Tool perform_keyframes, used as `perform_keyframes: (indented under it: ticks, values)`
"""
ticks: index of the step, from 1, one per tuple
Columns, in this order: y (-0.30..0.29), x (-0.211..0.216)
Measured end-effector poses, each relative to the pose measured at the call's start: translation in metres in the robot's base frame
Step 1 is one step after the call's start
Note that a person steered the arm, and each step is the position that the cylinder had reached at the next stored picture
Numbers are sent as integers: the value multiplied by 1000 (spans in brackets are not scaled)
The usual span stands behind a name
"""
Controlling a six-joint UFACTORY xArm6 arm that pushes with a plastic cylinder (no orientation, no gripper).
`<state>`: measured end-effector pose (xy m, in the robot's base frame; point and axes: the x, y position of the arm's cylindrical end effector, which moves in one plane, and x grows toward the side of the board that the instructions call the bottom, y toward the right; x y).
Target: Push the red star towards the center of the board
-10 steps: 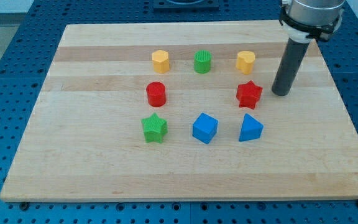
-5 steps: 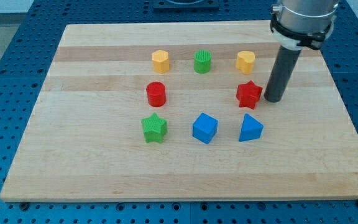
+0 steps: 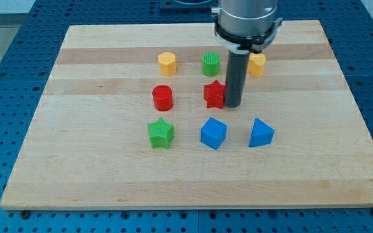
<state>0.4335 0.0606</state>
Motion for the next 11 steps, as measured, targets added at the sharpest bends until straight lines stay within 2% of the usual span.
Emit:
perform_keyframes:
  ticks: [3, 6, 7, 11]
  values:
    - [-52, 0]
    - [-31, -7]
    - [-40, -36]
    - [-88, -12]
